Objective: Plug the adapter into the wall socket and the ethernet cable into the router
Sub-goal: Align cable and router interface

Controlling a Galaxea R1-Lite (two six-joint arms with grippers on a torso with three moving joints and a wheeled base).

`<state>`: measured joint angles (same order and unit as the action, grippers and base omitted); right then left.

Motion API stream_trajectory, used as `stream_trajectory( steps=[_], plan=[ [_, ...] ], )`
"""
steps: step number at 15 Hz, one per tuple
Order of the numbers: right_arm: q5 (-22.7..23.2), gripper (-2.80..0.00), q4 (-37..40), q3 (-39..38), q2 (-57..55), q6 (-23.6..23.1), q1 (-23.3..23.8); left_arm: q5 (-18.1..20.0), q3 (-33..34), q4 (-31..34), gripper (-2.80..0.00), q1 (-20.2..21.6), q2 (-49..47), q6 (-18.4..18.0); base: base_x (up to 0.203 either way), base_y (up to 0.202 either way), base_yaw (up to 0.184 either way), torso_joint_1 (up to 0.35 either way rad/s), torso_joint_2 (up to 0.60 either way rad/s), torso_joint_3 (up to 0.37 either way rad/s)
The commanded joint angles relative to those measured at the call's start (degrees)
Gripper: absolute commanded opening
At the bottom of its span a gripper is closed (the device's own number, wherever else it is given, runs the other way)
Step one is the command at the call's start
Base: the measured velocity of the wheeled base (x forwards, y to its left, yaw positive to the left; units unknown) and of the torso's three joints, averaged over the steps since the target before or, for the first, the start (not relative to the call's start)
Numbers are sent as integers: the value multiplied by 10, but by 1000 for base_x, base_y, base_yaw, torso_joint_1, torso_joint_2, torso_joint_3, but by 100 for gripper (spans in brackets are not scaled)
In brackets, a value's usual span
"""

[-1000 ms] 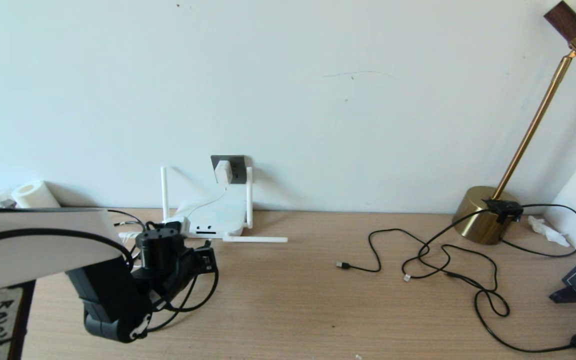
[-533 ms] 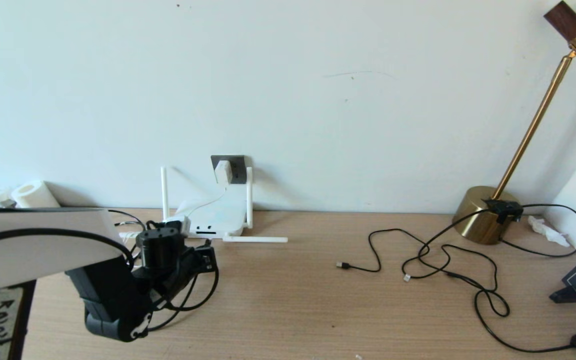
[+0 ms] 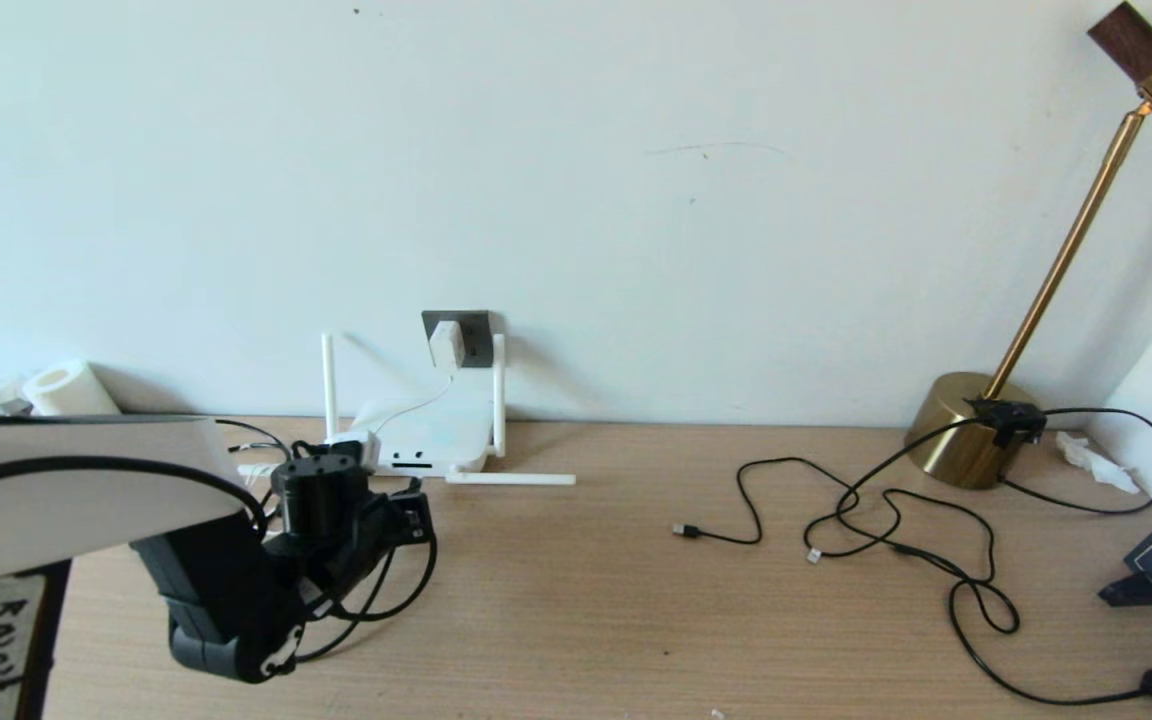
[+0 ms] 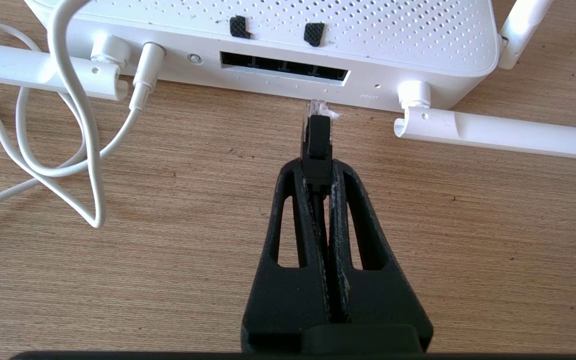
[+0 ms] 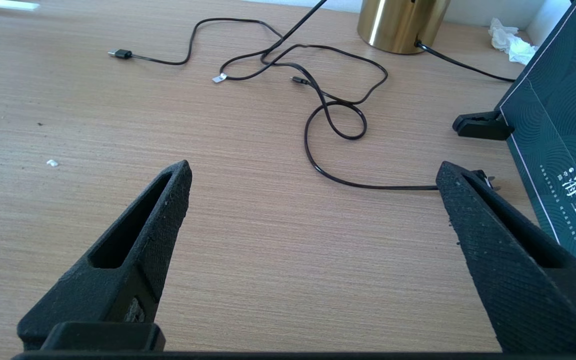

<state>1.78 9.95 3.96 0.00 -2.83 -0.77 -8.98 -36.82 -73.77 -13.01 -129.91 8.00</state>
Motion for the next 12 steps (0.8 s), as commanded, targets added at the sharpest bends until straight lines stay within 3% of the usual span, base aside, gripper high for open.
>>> stream_trajectory(
  steps=[1,12],
  plan=[
    [1,0,1,0,-1,-1,0,-1,0,-4,-280,0,3,0,0,0,0,0,0,0],
    [1,0,1,0,-1,-1,0,-1,-4,-4,-280,3,3,-11,0,0,0,0,0,0]
  ],
)
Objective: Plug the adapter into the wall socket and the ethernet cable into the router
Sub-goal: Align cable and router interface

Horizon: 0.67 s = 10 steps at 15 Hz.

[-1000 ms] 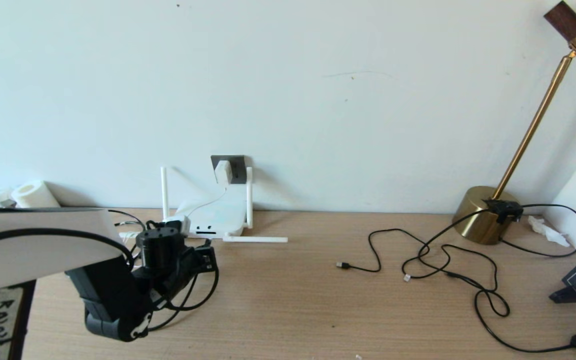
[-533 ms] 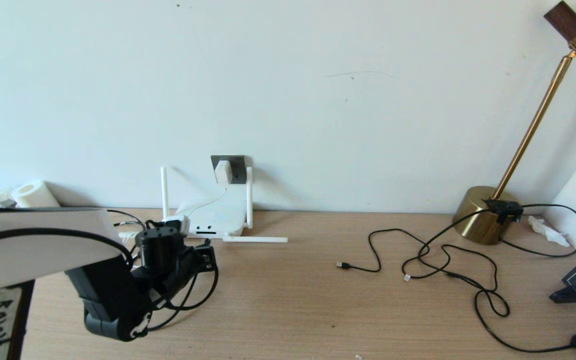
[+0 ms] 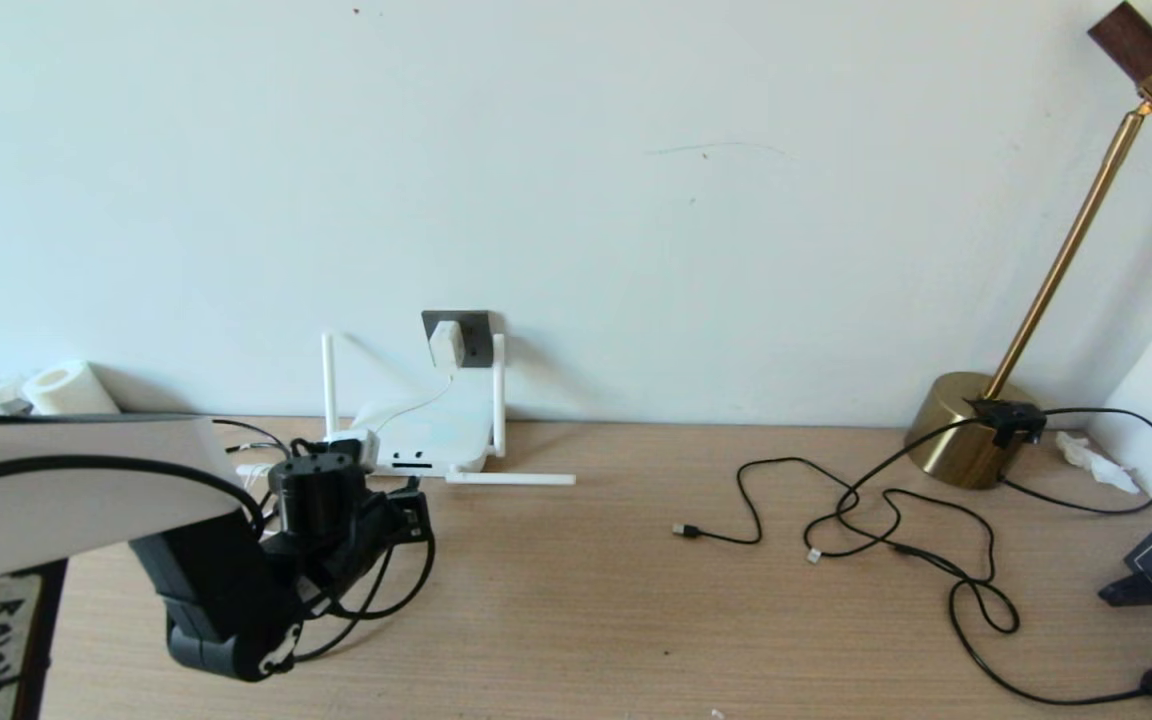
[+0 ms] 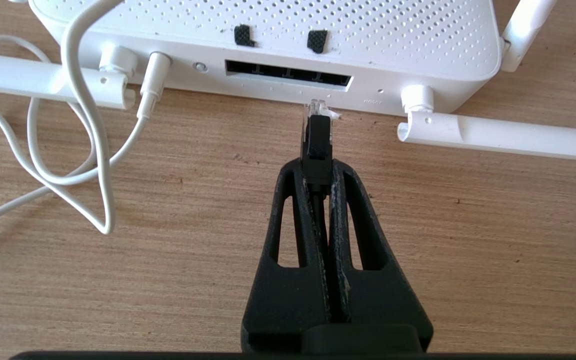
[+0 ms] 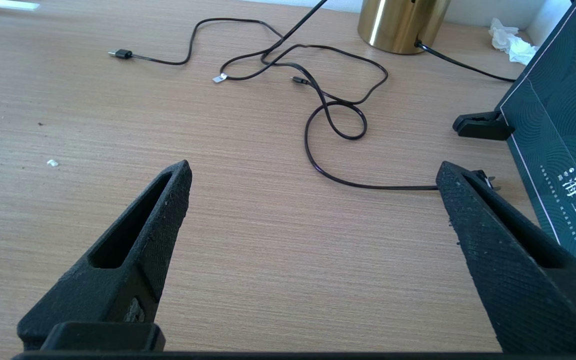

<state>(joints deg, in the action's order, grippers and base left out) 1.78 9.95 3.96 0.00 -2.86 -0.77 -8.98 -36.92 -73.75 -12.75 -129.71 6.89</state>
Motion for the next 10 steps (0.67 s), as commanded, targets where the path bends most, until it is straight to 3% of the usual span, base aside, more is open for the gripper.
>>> stream_trajectory(
  steps=[1,10],
  plan=[
    [1,0,1,0,-1,0,0,-1,-6,-4,-280,0,0,0,0,0,0,0,0,0],
    [1,0,1,0,-1,0,0,-1,-21,-2,-280,-5,-3,-1,0,0,0,0,0,0]
  ],
)
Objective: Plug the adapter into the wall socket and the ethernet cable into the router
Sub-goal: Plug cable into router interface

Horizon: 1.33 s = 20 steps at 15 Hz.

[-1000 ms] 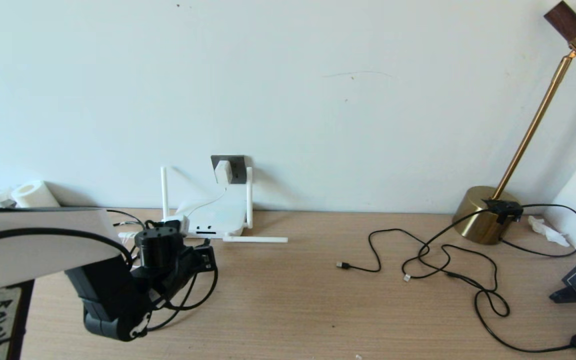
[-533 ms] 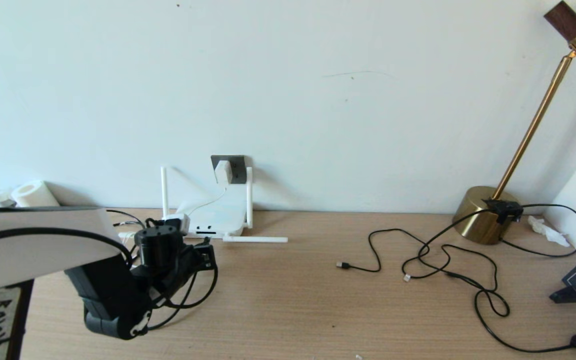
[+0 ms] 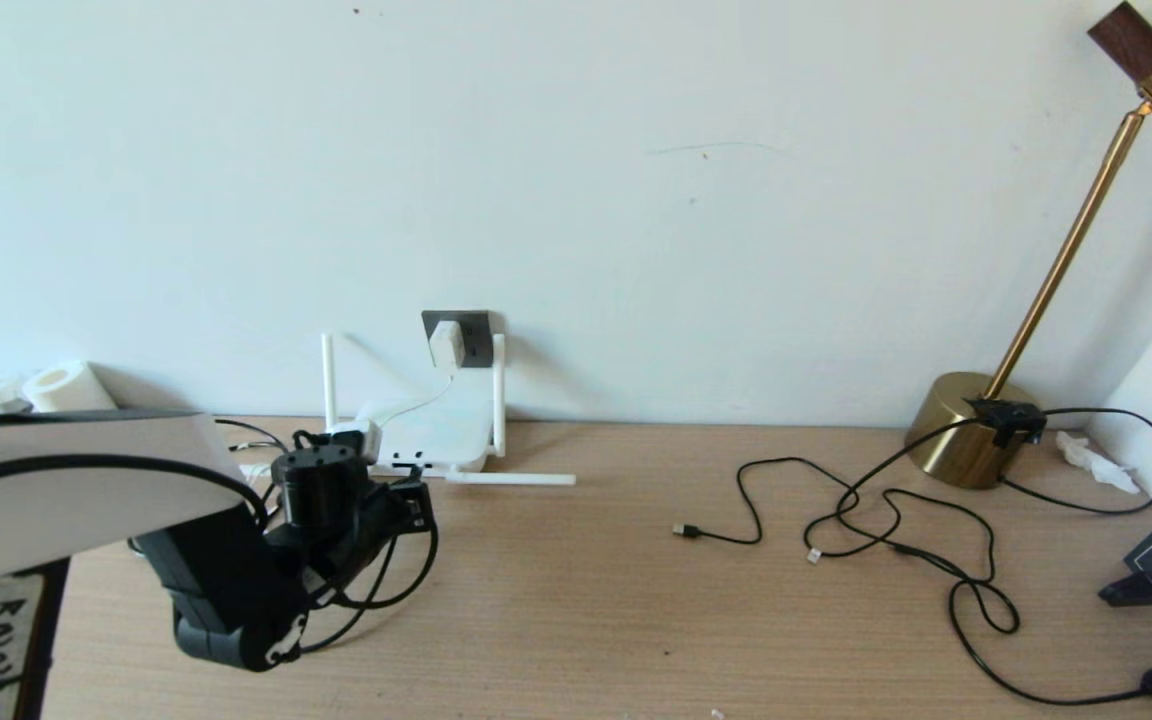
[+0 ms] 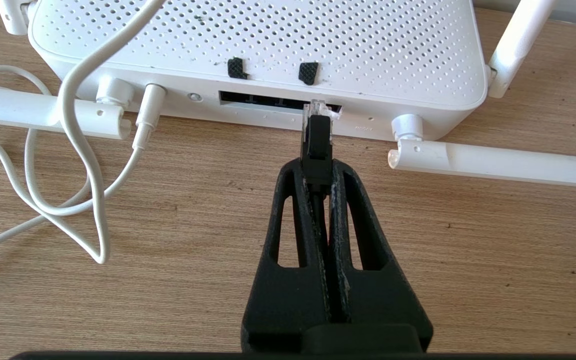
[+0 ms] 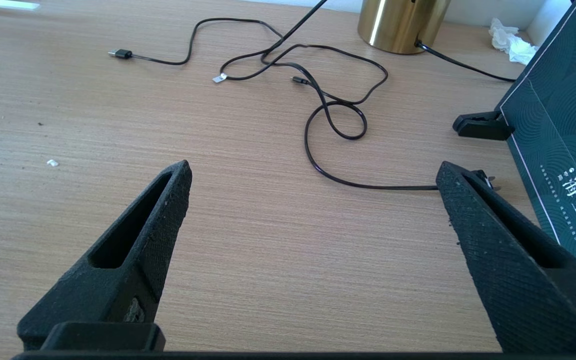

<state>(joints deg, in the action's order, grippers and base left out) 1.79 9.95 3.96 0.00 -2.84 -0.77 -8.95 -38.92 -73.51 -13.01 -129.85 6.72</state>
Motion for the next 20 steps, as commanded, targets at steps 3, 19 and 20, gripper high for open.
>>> stream_trajectory(
  steps=[3,19,20],
  plan=[
    [0,0,1,0,-1,-1,0,-1,0,-5,-280,-4,-2,1,0,0,0,0,0,0],
    [1,0,1,0,-1,-1,0,0,-1,-5,-280,-4,-9,1,0,0,0,0,0,0],
    [1,0,1,0,-1,-1,0,0,-1,-5,-280,-4,-9,1,0,0,0,0,0,0]
  ],
)
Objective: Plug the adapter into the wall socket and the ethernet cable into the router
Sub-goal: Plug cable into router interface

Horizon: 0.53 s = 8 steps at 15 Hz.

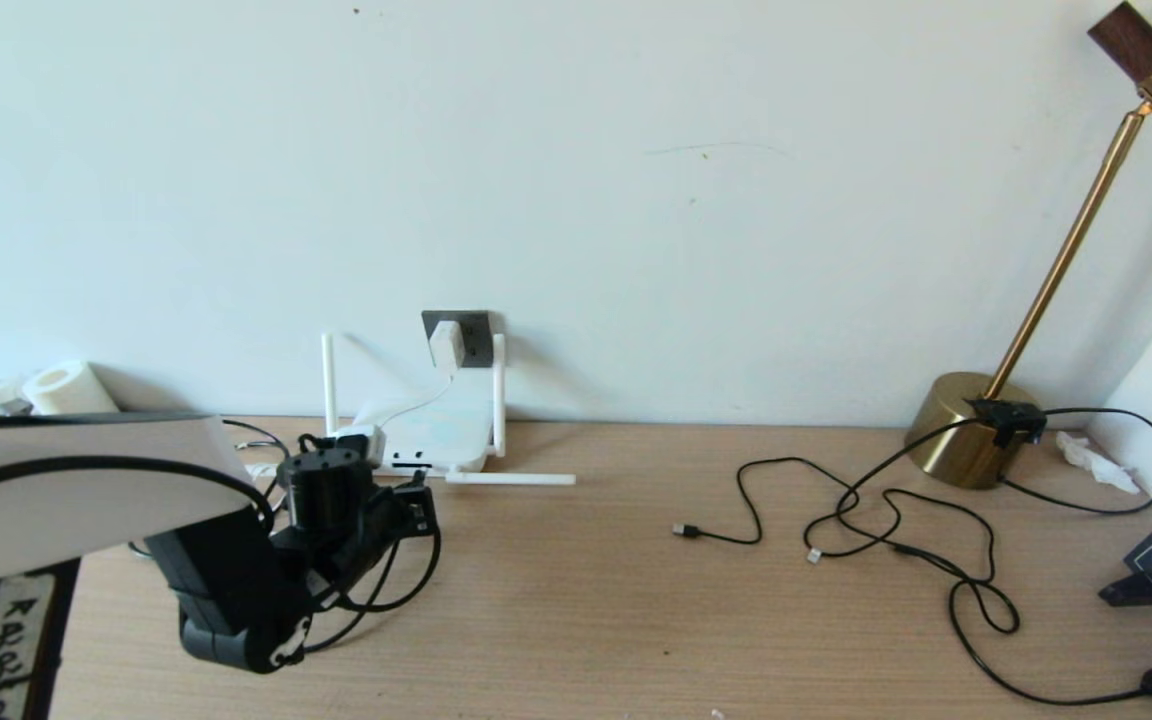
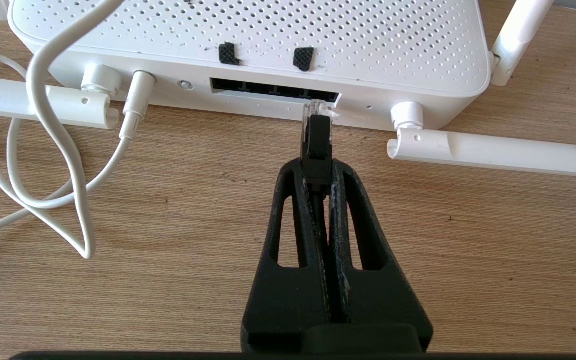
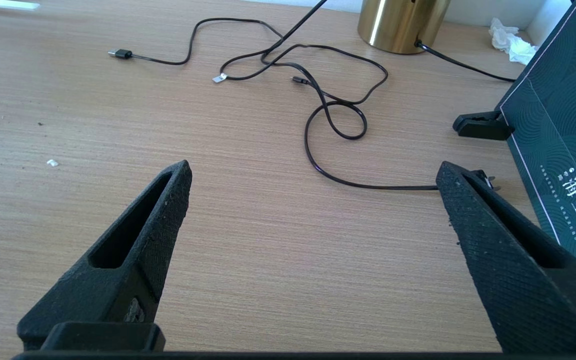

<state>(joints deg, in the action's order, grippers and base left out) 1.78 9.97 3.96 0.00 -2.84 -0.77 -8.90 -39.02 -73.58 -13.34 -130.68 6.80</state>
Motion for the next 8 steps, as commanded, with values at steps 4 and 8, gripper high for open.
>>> stream_trajectory(
  steps=[4,8],
  plan=[
    [1,0,0,0,-1,-1,0,-1,-5,-4,-280,0,-2,1,0,0,0,0,0,0],
    [0,0,0,0,-1,-1,0,-1,-10,-3,-280,0,-4,1,0,0,0,0,0,0]
  ],
)
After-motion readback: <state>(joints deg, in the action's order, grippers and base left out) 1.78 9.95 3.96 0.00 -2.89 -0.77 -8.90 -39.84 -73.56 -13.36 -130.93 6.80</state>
